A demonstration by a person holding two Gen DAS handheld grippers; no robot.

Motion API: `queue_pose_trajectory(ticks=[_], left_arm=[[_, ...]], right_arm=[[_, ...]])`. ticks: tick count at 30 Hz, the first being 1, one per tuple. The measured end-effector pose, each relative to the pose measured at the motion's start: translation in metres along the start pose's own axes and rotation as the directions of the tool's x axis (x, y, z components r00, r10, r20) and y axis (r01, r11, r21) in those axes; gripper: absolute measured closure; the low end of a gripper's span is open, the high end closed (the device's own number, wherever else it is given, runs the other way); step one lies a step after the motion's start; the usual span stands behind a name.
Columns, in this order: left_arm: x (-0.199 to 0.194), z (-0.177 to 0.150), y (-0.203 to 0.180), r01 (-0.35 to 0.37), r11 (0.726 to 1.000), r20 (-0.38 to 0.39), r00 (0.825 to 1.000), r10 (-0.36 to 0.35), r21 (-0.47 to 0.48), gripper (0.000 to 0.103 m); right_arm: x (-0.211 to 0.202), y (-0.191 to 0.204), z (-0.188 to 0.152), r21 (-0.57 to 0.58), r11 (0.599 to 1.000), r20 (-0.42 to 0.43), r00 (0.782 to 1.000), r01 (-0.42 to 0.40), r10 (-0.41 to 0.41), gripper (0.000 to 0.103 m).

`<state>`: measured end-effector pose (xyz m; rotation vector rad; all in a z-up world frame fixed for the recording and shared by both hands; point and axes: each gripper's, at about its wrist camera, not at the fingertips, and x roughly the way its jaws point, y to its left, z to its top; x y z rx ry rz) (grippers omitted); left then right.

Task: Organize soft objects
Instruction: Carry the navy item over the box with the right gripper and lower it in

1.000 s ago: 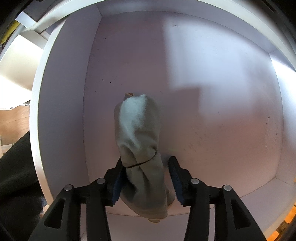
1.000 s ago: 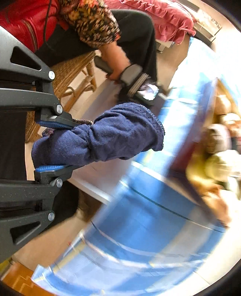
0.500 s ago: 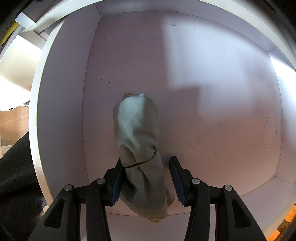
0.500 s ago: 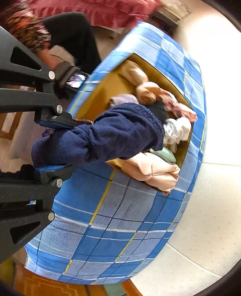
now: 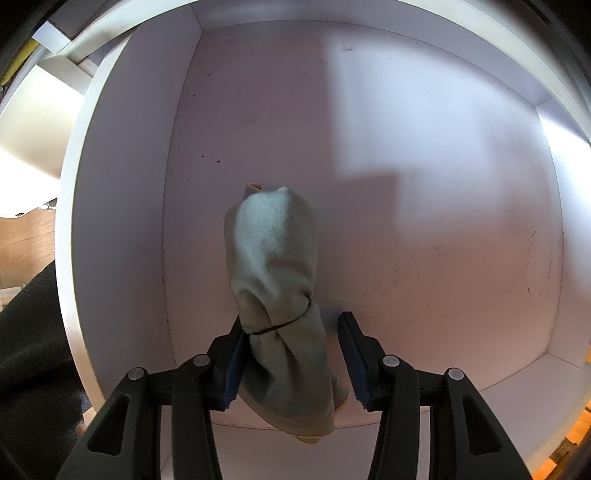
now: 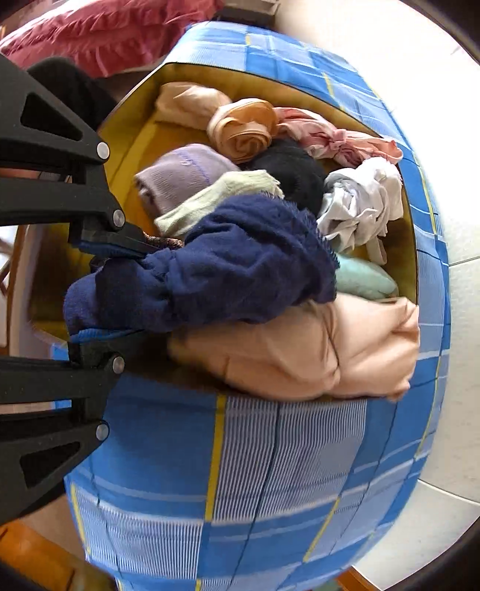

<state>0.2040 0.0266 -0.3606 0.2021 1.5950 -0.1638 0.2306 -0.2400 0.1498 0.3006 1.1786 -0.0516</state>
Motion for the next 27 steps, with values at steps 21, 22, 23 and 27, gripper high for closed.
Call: queue_pose_trajectory(ticks=[21,22,23,27], left_arm=[[0.0,0.001,0.0,0.0,1.0,-0.004,1.0,0.0,0.004,0.053],[0.0,0.001,0.0,0.0,1.0,-0.004,1.0,0.0,0.005,0.053],[0.0,0.001,0.0,0.001,1.0,-0.004,1.0,-0.001,0.006,0.054],[0.0,0.001,0.0,0.005,1.0,-0.005,1.0,-0.005,0.012,0.058]], right_arm=[[-0.042,0.023,-0.032,-0.209,0.973,0.113,0.99,0.102,-0.08,0.06],[-0.045,0.027,-0.033,-0.223,0.97,0.139,0.988,0.094,-0.064,0.061],[-0.044,0.03,-0.034,-0.228,0.969,0.151,0.987,0.097,-0.063,0.063],[-0.021,0.033,-0.023,-0.207,0.969,0.119,0.987,0.134,-0.111,0.086]])
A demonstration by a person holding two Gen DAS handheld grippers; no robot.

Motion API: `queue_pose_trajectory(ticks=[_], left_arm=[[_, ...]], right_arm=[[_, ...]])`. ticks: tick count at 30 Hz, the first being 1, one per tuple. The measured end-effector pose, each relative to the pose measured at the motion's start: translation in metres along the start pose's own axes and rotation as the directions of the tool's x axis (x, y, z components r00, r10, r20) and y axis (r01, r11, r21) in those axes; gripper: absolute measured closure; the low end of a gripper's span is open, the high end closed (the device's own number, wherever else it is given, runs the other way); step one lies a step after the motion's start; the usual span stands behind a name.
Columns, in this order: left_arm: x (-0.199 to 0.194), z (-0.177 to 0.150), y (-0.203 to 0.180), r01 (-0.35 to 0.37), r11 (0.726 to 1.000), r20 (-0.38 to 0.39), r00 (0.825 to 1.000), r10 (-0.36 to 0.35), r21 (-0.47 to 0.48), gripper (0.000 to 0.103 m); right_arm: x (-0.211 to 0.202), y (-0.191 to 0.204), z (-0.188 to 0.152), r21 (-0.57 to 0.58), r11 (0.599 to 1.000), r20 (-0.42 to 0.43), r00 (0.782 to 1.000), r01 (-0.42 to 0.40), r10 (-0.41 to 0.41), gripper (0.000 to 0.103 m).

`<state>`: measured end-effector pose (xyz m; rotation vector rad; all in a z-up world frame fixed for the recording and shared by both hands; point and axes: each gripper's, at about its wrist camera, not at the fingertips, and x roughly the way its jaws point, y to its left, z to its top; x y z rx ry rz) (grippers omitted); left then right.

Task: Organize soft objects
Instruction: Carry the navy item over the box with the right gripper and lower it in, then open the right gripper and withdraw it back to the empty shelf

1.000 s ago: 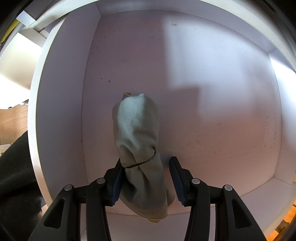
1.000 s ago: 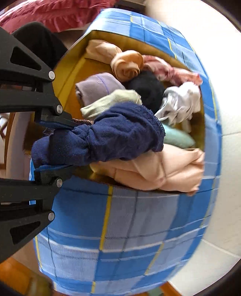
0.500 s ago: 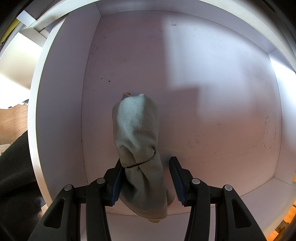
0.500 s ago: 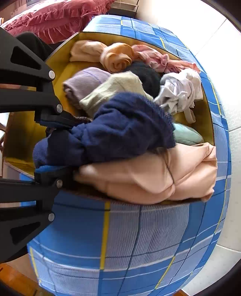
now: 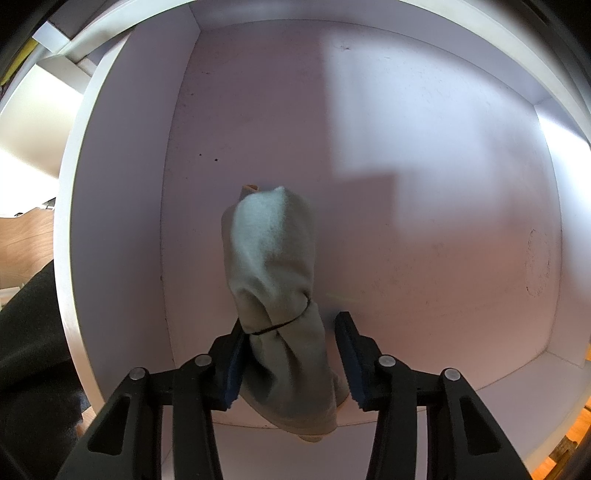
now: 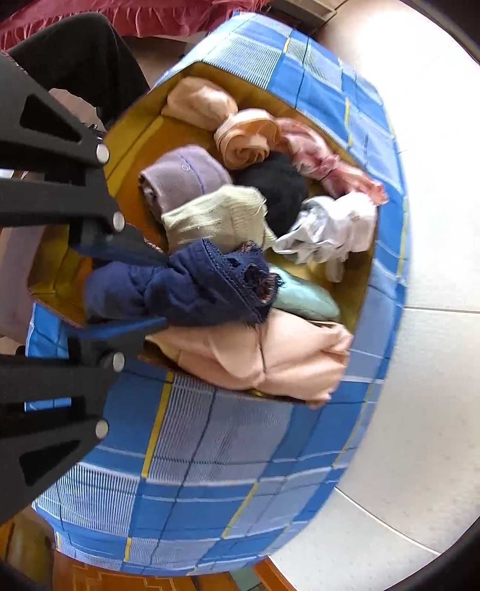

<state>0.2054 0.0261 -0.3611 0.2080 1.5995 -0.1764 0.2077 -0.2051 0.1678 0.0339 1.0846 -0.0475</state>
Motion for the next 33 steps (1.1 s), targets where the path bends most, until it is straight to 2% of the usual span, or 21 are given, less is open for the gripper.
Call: queue_pose_trajectory(ticks=[3,8,12,15,21,25,29,33], left_arm=[[0.0,0.0,-0.002,0.0,1.0,0.001,1.0,0.0,0.0,0.063],[0.0,-0.001,-0.004,0.0,1.0,0.003,1.0,0.0,0.008,0.065],[-0.001,-0.001,-0.005,0.001,1.0,0.003,1.0,-0.001,0.007,0.067],[-0.002,-0.001,-0.003,0.001,1.0,0.003,1.0,-0.001,0.009,0.068],[-0.004,-0.001,-0.003,0.013,1.0,0.007,1.0,-0.013,0.011,0.071],[-0.006,-0.002,-0.005,0.013,1.0,0.014,1.0,-0.014,0.024,0.071],[-0.009,-0.007,0.003,0.016,1.0,0.019,1.0,-0.016,0.012,0.072],[-0.013,-0.009,0.007,0.01,1.0,0.021,1.0,-0.01,-0.005,0.072]], right_arm=[[0.016,-0.007,0.007,0.065,0.998,0.012,1.0,0.0,-0.001,0.086],[0.032,-0.022,0.018,0.176,0.982,0.074,0.996,-0.067,0.054,0.086],[0.035,-0.027,0.021,0.144,0.986,0.09,0.994,-0.077,0.065,0.086],[0.033,-0.034,0.02,0.13,0.986,0.069,0.993,-0.103,0.095,0.079],[0.0,-0.036,-0.015,0.137,0.98,0.117,0.985,-0.144,0.129,0.074],[-0.02,-0.034,-0.042,0.128,0.961,0.151,0.962,-0.247,0.227,0.074],[-0.024,-0.03,-0.062,0.065,0.96,0.173,0.951,-0.272,0.258,0.074],[-0.036,-0.022,-0.089,-0.05,0.947,0.236,0.917,-0.319,0.321,0.075]])
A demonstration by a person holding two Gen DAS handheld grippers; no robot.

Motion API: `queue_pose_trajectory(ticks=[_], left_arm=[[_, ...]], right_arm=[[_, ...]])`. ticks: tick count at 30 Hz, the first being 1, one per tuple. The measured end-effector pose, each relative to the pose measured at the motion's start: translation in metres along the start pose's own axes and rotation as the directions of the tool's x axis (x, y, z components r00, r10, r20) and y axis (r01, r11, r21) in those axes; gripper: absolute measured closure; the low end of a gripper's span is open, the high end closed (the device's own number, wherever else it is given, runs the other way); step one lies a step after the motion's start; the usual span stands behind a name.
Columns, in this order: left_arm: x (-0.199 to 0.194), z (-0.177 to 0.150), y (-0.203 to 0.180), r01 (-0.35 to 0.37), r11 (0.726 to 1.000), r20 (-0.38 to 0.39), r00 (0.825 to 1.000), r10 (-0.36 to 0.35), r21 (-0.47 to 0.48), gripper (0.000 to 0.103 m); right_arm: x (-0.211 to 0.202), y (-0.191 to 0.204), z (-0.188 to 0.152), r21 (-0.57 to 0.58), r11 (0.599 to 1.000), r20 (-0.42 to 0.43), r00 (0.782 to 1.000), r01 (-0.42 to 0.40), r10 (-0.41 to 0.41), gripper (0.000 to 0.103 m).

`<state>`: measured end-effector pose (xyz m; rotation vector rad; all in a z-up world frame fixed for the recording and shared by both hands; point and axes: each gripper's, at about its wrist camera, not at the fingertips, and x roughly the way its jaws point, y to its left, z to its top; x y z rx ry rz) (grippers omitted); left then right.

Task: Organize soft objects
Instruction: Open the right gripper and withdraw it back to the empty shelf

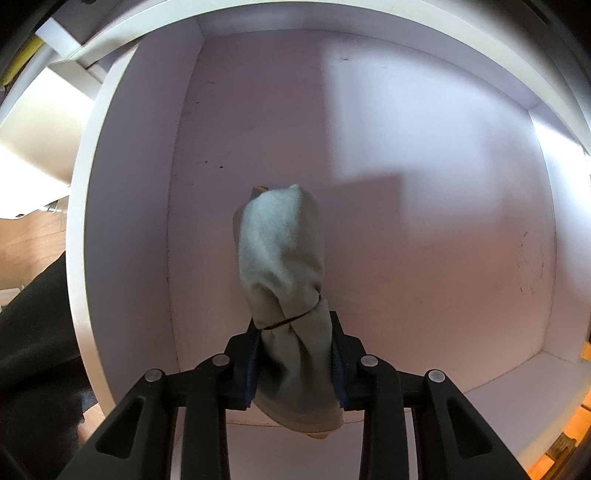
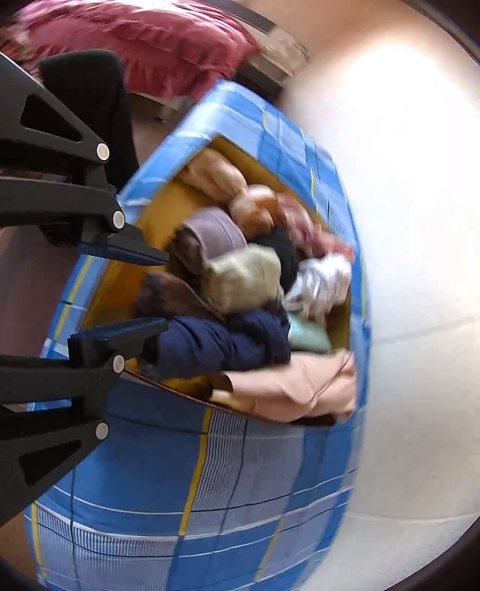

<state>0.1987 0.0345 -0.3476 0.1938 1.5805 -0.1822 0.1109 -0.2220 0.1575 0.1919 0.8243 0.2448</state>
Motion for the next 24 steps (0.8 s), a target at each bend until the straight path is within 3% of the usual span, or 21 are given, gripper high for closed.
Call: queue_pose_trajectory(ticks=[4,7,8,11,13,16,24], left_arm=[[0.001,-0.002,-0.002,0.0,1.0,-0.002,1.0,0.0,-0.004,0.072],[0.0,-0.001,-0.005,0.002,1.0,-0.002,1.0,-0.002,-0.008,0.072],[0.0,-0.001,-0.004,0.003,1.0,-0.002,1.0,-0.003,-0.012,0.072],[-0.001,0.001,0.0,0.009,1.0,0.0,1.0,-0.009,-0.026,0.072],[0.005,-0.002,0.003,0.014,0.999,0.005,1.0,-0.014,-0.034,0.072],[-0.003,-0.005,0.009,0.03,0.999,0.02,0.999,-0.029,-0.046,0.072],[-0.034,-0.021,0.016,0.055,0.998,0.098,0.994,-0.055,0.002,0.073]], right_arm=[[-0.017,0.012,-0.027,-0.096,0.993,0.015,0.997,-0.071,0.073,0.077],[-0.016,0.021,-0.055,-0.166,0.982,-0.04,0.996,-0.09,0.085,0.077],[-0.016,0.025,-0.067,-0.144,0.98,-0.216,0.971,-0.134,0.101,0.077],[-0.003,0.033,-0.103,-0.165,0.974,-0.316,0.944,-0.154,0.095,0.077],[0.016,0.033,-0.125,-0.135,0.977,-0.404,0.909,-0.166,0.099,0.077],[0.052,0.034,-0.159,-0.135,0.985,-0.511,0.859,-0.111,0.026,0.077],[0.124,0.024,-0.204,-0.167,0.985,-0.606,0.782,0.052,-0.144,0.077]])
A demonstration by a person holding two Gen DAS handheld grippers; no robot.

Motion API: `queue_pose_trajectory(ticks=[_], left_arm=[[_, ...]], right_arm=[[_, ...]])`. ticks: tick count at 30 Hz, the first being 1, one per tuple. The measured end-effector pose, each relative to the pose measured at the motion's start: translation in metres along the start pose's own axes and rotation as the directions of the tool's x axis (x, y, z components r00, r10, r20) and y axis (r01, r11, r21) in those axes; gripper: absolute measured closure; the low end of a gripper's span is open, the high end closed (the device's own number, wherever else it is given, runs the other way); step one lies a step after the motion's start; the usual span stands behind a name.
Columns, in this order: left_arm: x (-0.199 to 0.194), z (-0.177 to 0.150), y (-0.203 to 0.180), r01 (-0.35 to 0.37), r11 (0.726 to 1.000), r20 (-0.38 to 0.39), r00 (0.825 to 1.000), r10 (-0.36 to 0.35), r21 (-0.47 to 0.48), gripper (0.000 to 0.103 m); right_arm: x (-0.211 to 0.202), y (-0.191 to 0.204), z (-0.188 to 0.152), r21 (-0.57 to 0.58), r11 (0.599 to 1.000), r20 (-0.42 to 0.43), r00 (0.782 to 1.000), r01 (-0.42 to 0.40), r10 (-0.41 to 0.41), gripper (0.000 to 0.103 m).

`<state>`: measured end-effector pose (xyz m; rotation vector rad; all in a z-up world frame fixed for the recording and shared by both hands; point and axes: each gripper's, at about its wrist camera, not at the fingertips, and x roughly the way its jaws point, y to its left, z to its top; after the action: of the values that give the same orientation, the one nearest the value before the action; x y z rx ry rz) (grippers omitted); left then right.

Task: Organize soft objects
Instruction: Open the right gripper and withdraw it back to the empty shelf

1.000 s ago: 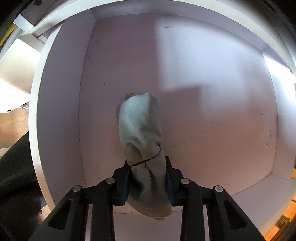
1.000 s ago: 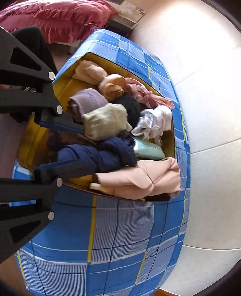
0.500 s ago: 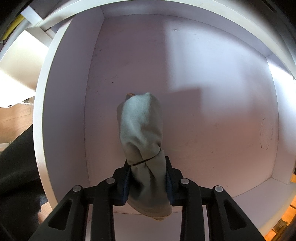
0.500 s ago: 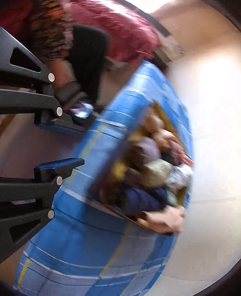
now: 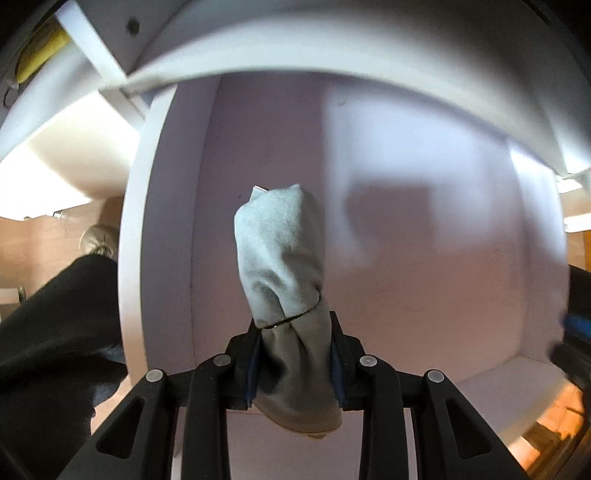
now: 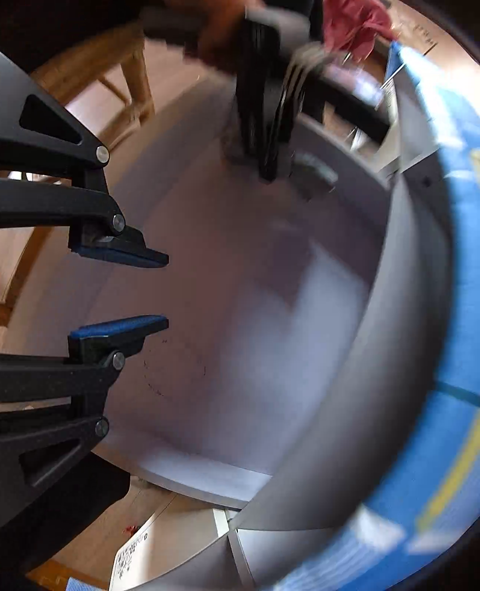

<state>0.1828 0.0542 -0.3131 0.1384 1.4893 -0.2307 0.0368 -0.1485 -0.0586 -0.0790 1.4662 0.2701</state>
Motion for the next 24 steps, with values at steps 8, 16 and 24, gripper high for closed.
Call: queue_pose_trajectory(ticks=[8,16,24], left_arm=[[-0.061,-0.019,-0.019,0.018,0.971,0.129,0.99,-0.05,0.239,0.073],[-0.137,-0.041,-0.035,-0.018,0.879,0.278,0.951,-0.132,0.477,0.073],[-0.219,-0.063,-0.023,0.016,0.849,0.363,0.9,-0.243,0.529,0.073]], right_arm=[[0.034,-0.012,0.004,0.074,0.997,-0.057,0.998,-0.001,0.005,0.077],[0.049,-0.027,0.007,0.146,0.989,-0.11,0.993,-0.014,0.03,0.077],[0.048,-0.031,0.004,0.159,0.987,-0.101,0.994,-0.035,0.052,0.077]])
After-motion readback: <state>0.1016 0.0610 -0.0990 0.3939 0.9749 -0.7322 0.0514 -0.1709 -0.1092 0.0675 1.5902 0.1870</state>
